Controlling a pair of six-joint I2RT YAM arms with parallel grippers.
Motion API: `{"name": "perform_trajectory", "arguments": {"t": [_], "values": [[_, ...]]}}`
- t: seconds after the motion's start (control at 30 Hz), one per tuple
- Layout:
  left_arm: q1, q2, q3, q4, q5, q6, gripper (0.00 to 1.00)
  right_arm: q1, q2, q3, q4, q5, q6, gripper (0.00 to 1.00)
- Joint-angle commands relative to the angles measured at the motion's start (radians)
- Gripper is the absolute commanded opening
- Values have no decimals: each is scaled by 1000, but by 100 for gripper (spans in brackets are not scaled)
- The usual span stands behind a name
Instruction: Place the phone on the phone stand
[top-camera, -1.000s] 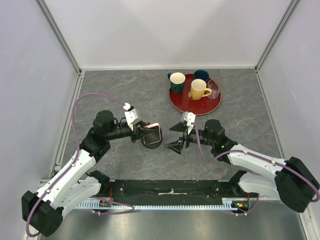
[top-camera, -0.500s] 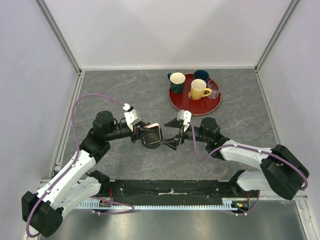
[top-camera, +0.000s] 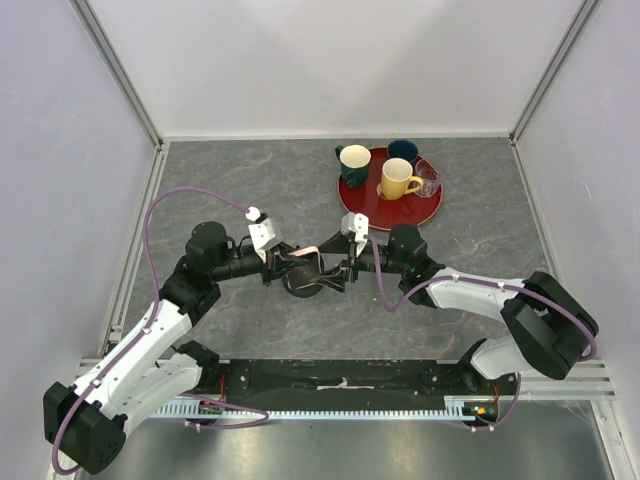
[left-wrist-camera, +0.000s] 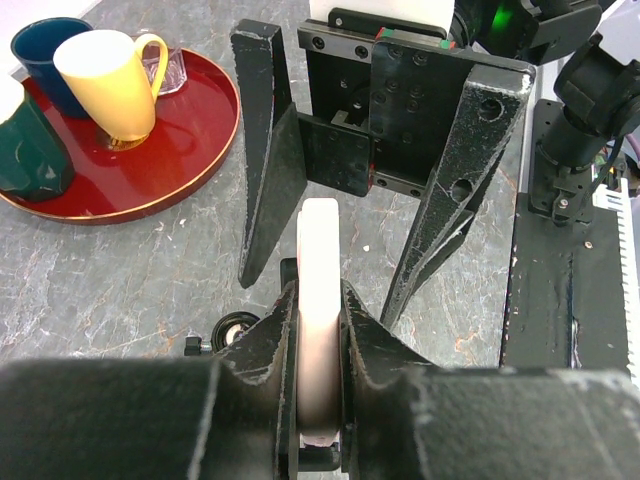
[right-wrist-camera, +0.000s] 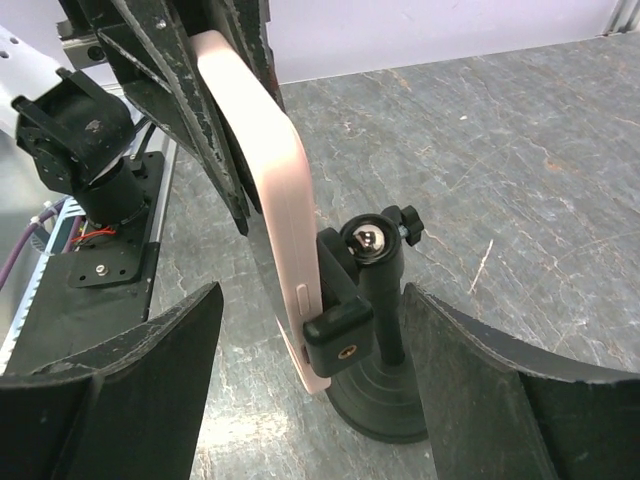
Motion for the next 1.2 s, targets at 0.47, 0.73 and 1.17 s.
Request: {"name": "perform_trajectory", "arguments": {"t": [0.47,0.73,1.17], "values": [[1,6,14,82,72,-49,2,15,68,70,27,-87,28,58],[1,6,10,87,29,-55,2,37,80,55,93,-41,105,0],[1,0,-6,82,-132,-43,2,294,-136,-112,63,975,160,0]]}}
